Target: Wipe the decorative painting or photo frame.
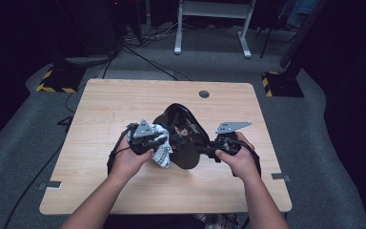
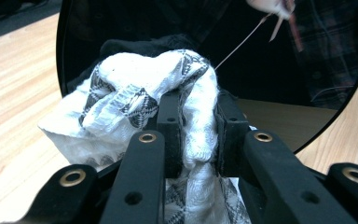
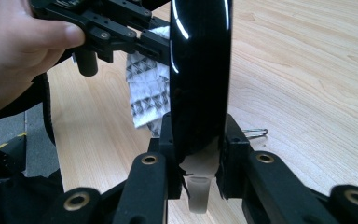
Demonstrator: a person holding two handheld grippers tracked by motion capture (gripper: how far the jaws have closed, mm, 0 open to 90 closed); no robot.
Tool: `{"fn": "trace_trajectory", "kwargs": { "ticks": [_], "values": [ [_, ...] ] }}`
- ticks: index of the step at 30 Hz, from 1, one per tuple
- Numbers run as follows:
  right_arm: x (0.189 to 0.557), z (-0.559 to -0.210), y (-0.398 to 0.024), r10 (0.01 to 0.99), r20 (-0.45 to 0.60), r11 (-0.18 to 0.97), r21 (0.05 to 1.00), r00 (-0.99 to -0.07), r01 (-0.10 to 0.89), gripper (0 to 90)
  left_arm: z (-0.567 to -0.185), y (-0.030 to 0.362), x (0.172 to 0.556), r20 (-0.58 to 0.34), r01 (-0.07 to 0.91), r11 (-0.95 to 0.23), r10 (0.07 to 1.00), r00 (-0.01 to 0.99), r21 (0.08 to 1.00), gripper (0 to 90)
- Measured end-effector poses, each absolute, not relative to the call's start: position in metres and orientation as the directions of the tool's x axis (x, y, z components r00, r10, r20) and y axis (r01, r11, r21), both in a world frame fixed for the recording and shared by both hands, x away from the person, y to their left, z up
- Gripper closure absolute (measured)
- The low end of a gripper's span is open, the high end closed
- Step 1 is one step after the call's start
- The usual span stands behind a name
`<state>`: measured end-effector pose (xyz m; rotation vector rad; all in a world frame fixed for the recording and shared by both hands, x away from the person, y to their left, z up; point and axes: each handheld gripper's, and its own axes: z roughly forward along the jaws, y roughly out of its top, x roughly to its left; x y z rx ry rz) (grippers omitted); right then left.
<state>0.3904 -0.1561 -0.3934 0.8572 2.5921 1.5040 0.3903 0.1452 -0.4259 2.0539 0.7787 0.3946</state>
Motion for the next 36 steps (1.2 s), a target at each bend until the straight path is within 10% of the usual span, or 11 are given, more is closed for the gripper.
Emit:
{"fn": "trace_trajectory", "kwargs": {
  "ticks": [36],
  "values": [
    [0.391,-0.393,-0.156,0.46,0.244,0.388,0.81,-0.853,0.441,75.6,-0.425,0.167,0.401,-0.018,0.412,-0.383,0.714,0.7,0.827,76.2]
  ]
}}
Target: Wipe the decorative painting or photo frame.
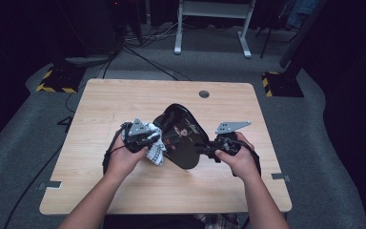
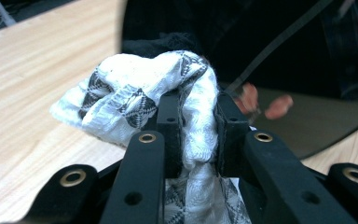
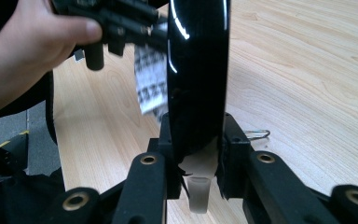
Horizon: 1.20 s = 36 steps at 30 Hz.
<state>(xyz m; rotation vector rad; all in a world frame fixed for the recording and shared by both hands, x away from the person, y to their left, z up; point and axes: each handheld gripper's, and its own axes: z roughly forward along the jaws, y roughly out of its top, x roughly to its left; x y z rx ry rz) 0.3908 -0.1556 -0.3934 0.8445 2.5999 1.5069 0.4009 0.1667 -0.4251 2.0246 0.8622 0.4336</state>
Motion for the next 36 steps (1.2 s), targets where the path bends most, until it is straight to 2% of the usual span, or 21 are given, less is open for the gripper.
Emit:
{"fn": "trace_trajectory", "kwargs": {
  "ticks": [2,11,14,21,30,36],
  "values": [
    [0.391,-0.393,-0.155,0.46,0.245,0.387,0.81,-0.853,0.441,75.4,-0.426,0.168,0.402,-0.042,0.424,-0.368,0.712,0.701,0.828,76.2],
    [0.39,-0.393,-0.155,0.46,0.249,0.385,0.809,-0.852,0.444,74.9,-0.455,0.165,0.4,-0.048,0.474,-0.41,0.716,0.697,0.78,76.2],
    [0.391,-0.393,-0.155,0.459,0.25,0.386,0.808,-0.852,0.445,75.1,-0.45,0.162,0.398,-0.003,0.456,-0.443,0.714,0.7,0.772,76.2],
    [0.391,-0.393,-0.155,0.459,0.249,0.386,0.808,-0.853,0.444,75.1,-0.427,0.166,0.402,0.006,0.415,-0.396,0.729,0.684,0.819,76.2],
    [0.39,-0.393,-0.155,0.458,0.252,0.384,0.808,-0.852,0.446,74.4,-0.451,0.166,0.403,-0.035,0.47,-0.407,0.726,0.687,0.784,76.2],
    [0.39,-0.393,-0.154,0.459,0.254,0.384,0.807,-0.851,0.448,74.4,-0.46,0.161,0.399,-0.026,0.478,-0.436,0.718,0.696,0.763,76.2]
  ]
}}
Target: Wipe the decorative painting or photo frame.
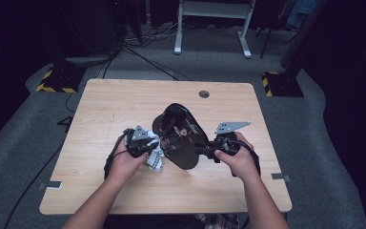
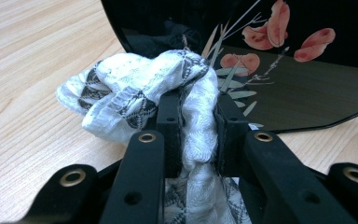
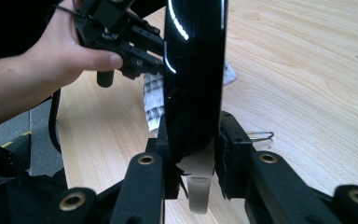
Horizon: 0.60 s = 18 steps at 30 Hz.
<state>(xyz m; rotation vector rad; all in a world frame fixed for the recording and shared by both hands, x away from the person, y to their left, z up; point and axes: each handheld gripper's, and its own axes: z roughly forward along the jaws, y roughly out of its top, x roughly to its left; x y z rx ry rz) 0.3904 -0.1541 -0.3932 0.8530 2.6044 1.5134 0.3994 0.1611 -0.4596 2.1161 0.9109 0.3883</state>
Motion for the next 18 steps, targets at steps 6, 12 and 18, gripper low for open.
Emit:
{"fn": "trace_trajectory", "kwargs": {
  "ticks": [6,12,18],
  "values": [
    [0.391,-0.393,-0.154,0.462,0.261,0.379,0.806,-0.848,0.455,74.7,-0.438,0.156,0.397,0.017,0.416,-0.441,0.702,0.712,0.795,76.2],
    [0.39,-0.393,-0.155,0.463,0.263,0.377,0.806,-0.846,0.457,74.4,-0.446,0.151,0.394,0.0,0.425,-0.452,0.686,0.728,0.784,76.2],
    [0.39,-0.393,-0.154,0.464,0.261,0.378,0.806,-0.846,0.456,74.4,-0.46,0.147,0.392,-0.024,0.454,-0.461,0.681,0.732,0.763,75.9]
  ]
}}
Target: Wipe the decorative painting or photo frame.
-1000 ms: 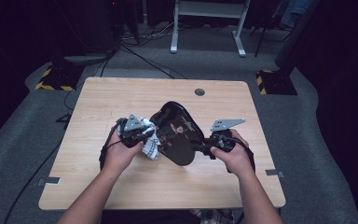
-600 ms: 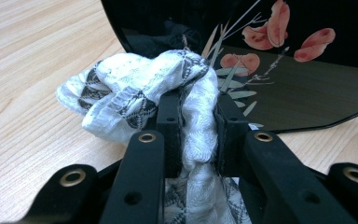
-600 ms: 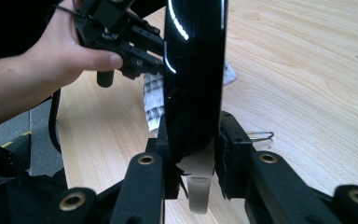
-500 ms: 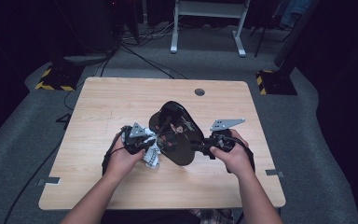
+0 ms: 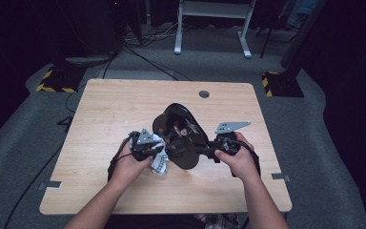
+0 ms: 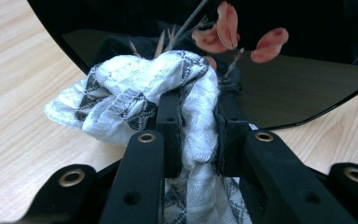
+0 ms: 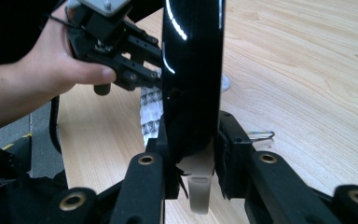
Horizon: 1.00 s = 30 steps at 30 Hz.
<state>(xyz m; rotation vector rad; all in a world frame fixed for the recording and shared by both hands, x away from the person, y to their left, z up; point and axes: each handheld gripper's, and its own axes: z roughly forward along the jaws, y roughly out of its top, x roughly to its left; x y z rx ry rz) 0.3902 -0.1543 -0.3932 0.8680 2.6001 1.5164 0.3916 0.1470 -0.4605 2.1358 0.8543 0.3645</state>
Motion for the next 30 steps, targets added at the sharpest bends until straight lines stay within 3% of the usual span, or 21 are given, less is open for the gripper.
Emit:
{"fn": "trace_trajectory", "kwargs": {
  "ticks": [9,19,30],
  "values": [
    [0.391,-0.394,-0.155,0.466,0.263,0.375,0.806,-0.845,0.457,74.6,-0.431,0.14,0.39,0.02,0.389,-0.464,0.662,0.749,0.796,75.9],
    [0.391,-0.393,-0.155,0.472,0.264,0.372,0.806,-0.841,0.461,74.5,-0.457,0.133,0.385,-0.015,0.422,-0.477,0.649,0.761,0.771,75.9],
    [0.391,-0.393,-0.156,0.474,0.264,0.371,0.805,-0.84,0.462,74.6,-0.427,0.121,0.38,0.03,0.344,-0.471,0.623,0.782,0.812,75.7]
  ]
}}
